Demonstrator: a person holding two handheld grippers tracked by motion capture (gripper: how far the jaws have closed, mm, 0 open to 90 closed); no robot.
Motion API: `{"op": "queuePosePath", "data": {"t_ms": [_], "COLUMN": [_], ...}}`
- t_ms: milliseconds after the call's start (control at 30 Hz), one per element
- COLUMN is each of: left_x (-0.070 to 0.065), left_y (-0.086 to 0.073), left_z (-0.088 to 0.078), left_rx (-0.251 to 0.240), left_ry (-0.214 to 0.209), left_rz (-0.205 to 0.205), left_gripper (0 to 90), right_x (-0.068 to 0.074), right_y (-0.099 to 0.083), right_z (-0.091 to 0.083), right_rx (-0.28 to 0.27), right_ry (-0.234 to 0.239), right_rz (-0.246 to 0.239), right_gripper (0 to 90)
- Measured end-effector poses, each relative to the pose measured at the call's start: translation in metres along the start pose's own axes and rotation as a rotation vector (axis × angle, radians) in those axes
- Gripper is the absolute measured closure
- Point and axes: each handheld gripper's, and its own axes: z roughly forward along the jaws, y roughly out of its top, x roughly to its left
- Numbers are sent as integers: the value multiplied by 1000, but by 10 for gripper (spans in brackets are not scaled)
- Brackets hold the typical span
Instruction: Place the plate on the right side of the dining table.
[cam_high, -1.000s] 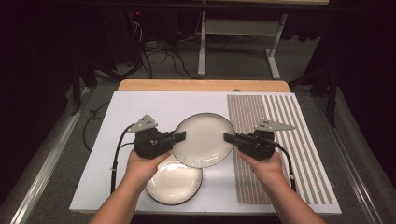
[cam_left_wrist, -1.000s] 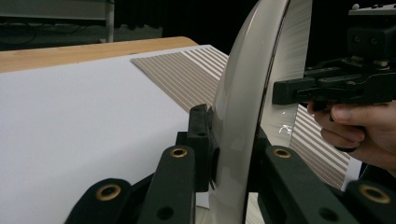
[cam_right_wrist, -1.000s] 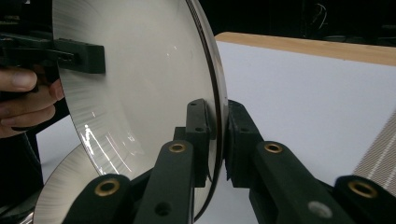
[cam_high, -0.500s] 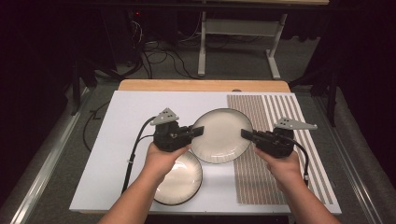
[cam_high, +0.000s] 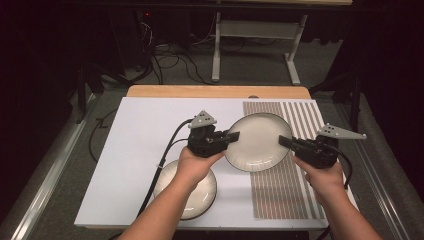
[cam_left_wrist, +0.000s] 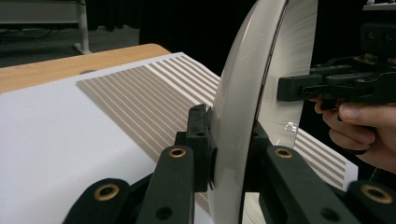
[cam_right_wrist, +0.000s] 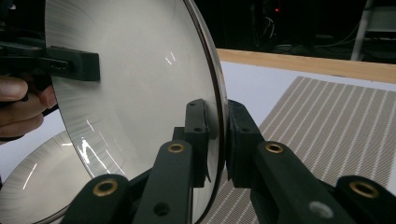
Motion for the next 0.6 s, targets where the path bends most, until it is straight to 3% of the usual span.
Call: {"op": "queuePosePath", "data": {"t_ms": [600], "left_x": [-12], "left_y": [5], "left_z": [50], "left_rx": [15], "left_ry": [-41], "left_rz": [-10], "left_gripper": [786], "right_x": [-32], "right_y": [-5], "right_z": [-31], "right_rx": [-7], "right_ry": [-74], "right_rz": [25], "right_gripper": [836]}}
